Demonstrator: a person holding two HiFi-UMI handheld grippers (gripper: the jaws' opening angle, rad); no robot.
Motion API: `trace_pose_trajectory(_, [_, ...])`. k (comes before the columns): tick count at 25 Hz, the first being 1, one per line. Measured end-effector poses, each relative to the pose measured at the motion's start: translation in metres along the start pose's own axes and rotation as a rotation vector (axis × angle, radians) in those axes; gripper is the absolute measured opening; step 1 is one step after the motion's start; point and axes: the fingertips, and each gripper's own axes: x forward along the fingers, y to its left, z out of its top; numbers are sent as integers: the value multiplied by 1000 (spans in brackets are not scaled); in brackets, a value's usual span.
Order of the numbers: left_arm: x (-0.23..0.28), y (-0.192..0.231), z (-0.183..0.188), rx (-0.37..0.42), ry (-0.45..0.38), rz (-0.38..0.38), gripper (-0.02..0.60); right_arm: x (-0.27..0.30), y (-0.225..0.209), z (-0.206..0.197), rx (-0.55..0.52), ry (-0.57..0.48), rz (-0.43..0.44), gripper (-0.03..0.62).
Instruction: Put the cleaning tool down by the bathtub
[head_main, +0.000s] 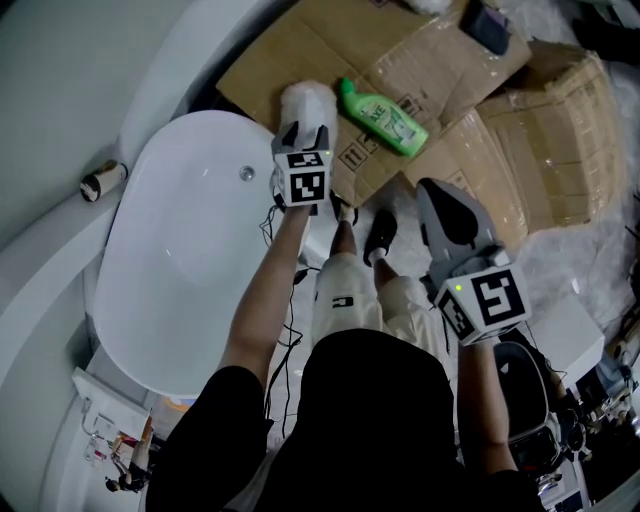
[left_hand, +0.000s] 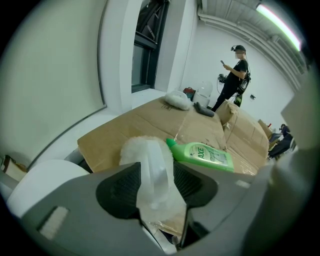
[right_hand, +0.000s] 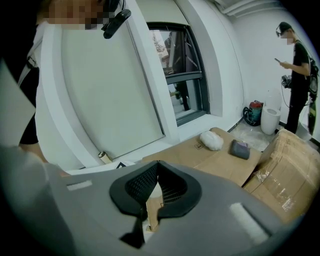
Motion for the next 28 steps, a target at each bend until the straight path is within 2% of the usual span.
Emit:
trace_pose_trajectory(13, [-50,-9,-37,-24,-27,4,207,-15,30,-18,-40,-12,62,8])
trace_pose_trajectory(21, [-98,-33,-58,-27,-79,15,193,-61,45,-48,-54,-32,85,8])
trace_pose_trajectory(28, [-152,-49,-84,-80,-126,62,184,-116,54,-80,-47,-66,80,8])
